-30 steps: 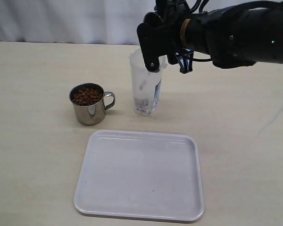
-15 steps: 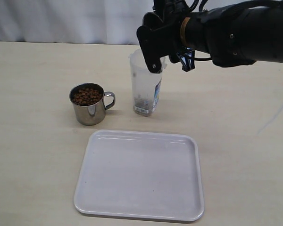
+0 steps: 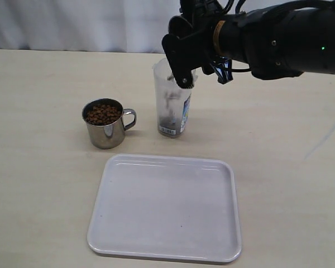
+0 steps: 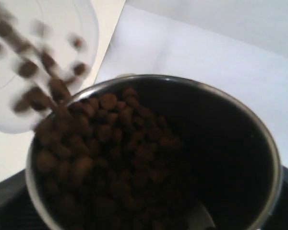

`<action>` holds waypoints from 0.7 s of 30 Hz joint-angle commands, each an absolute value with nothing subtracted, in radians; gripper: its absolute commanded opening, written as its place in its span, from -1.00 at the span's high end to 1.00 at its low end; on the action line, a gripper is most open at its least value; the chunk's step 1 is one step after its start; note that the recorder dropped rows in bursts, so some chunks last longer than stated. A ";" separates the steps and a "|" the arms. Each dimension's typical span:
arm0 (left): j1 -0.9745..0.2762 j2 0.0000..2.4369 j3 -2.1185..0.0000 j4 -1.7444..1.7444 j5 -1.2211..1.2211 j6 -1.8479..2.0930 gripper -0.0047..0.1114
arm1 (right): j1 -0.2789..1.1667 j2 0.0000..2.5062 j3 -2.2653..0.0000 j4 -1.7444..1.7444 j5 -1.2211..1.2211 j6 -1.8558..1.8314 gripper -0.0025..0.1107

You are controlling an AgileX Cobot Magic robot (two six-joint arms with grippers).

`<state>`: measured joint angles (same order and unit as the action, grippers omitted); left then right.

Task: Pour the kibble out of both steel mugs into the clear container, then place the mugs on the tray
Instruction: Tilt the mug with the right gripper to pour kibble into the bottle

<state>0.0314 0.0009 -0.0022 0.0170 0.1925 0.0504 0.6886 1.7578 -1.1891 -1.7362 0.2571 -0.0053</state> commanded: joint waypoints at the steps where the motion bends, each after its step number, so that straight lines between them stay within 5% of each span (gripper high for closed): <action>1: 0.022 0.000 0.000 0.014 0.184 0.048 0.92 | 0.689 1.750 -1.199 -1.744 0.260 -0.031 0.87; 21: 0.022 0.000 0.000 0.014 0.189 0.048 0.92 | 0.689 1.750 -1.203 -1.744 0.247 -0.075 0.87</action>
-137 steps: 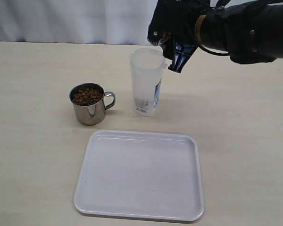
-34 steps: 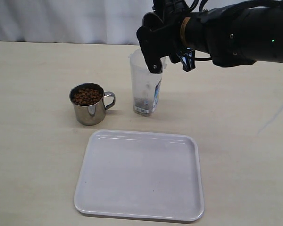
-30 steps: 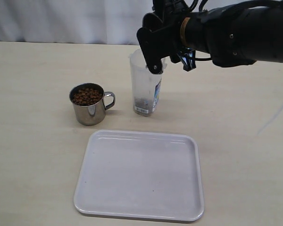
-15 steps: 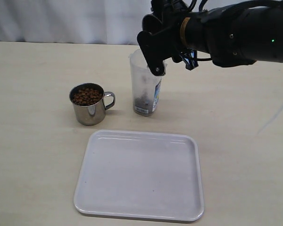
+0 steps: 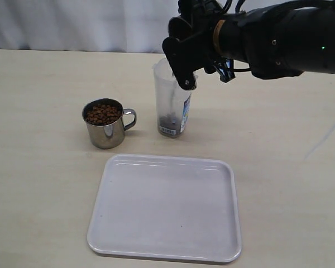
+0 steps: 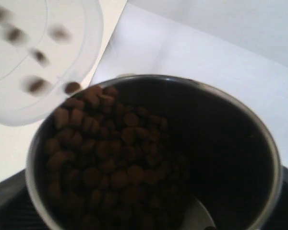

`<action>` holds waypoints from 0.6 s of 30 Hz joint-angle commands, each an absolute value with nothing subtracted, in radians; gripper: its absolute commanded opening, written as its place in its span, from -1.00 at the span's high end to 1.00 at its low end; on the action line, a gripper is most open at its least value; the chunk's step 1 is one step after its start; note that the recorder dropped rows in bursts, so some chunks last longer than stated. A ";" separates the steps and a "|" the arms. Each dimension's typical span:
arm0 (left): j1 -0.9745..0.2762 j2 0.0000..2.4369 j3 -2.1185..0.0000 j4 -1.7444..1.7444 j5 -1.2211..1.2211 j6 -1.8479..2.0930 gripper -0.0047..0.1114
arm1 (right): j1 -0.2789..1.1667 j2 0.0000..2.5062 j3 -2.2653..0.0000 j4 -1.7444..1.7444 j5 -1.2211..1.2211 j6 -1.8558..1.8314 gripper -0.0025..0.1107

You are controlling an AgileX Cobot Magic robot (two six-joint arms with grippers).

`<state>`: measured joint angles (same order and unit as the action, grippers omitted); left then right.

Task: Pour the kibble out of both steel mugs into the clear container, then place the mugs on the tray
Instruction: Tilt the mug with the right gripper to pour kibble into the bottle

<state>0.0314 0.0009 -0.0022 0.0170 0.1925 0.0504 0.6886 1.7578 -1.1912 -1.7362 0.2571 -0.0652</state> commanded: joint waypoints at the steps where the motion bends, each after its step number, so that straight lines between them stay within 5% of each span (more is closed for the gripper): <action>1: 0.022 0.000 0.000 0.014 0.189 0.048 0.92 | 0.689 1.750 -1.203 -1.744 0.237 -0.075 0.87; 18: 0.022 0.000 0.000 0.014 0.184 0.048 0.92 | 0.715 1.750 -1.204 -1.744 0.266 -0.122 0.87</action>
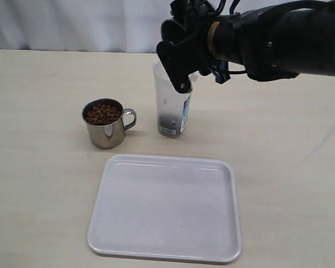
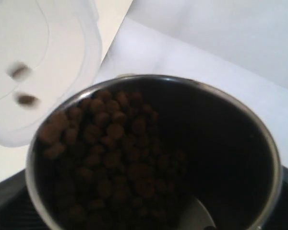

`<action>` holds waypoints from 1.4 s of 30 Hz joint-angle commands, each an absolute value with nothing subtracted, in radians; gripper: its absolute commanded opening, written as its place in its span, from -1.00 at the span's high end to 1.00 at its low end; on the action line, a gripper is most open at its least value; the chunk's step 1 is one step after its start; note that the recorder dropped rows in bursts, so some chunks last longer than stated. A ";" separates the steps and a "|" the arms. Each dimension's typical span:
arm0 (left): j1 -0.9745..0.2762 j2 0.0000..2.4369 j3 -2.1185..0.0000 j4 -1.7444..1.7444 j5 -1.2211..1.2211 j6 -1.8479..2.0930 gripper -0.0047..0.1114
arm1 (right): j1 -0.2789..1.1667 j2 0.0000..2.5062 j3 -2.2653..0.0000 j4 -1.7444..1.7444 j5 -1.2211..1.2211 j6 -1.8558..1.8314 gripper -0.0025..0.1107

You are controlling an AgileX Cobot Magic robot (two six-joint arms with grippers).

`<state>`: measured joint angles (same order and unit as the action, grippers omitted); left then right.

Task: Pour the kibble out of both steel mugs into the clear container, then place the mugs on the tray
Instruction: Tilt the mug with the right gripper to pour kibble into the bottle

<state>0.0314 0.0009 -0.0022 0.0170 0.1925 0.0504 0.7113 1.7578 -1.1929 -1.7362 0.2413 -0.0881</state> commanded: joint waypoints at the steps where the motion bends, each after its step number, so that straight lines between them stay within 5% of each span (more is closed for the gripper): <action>1: 0.022 0.000 0.000 0.014 0.184 0.048 0.92 | 0.715 1.750 -1.204 -1.744 0.266 -0.122 0.87; 42: 0.022 0.000 0.000 0.014 0.188 0.048 0.92 | 0.724 1.767 -1.209 -1.744 0.294 -0.283 0.87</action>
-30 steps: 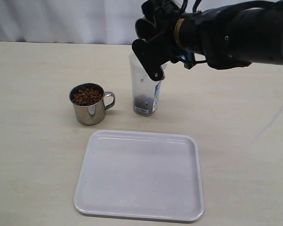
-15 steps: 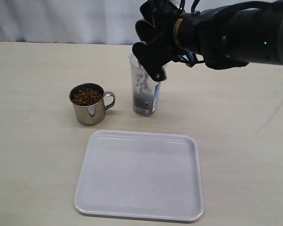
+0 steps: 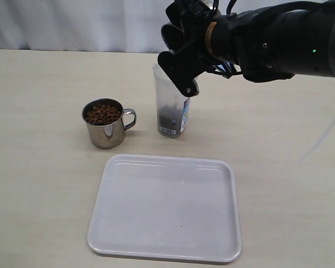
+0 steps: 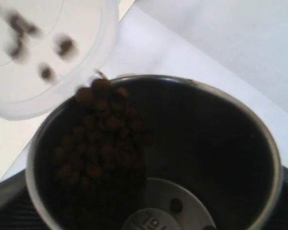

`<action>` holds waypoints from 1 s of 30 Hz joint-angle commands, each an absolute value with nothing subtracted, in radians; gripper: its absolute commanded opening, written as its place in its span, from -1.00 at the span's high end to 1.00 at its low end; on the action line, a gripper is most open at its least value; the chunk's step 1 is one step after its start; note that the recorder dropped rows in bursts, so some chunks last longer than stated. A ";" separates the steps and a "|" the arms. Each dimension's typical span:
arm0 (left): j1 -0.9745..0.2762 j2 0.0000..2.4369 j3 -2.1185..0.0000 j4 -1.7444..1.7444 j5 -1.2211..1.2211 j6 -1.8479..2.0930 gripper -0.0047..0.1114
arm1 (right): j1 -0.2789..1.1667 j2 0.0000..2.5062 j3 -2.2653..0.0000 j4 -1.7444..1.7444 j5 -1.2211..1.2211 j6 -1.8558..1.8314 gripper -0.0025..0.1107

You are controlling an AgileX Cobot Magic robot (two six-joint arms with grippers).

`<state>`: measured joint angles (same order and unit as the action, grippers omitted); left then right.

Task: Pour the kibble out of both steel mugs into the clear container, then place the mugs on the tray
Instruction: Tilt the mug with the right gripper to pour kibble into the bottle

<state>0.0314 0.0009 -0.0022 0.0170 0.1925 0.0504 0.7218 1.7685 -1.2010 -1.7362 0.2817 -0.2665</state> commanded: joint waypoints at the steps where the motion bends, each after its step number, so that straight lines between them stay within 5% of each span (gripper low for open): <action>1: 0.022 0.000 0.000 0.014 0.188 0.048 0.92 | 0.724 1.767 -1.209 -1.744 0.294 -0.285 0.87; 30: 0.022 0.000 0.000 0.014 0.181 0.048 0.92 | 0.724 1.767 -1.229 -1.744 0.265 -0.353 0.87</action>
<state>0.0314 0.0009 -0.0022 0.0170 0.1925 0.0504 0.7218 1.7689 -1.2286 -1.7362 0.2658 -0.3385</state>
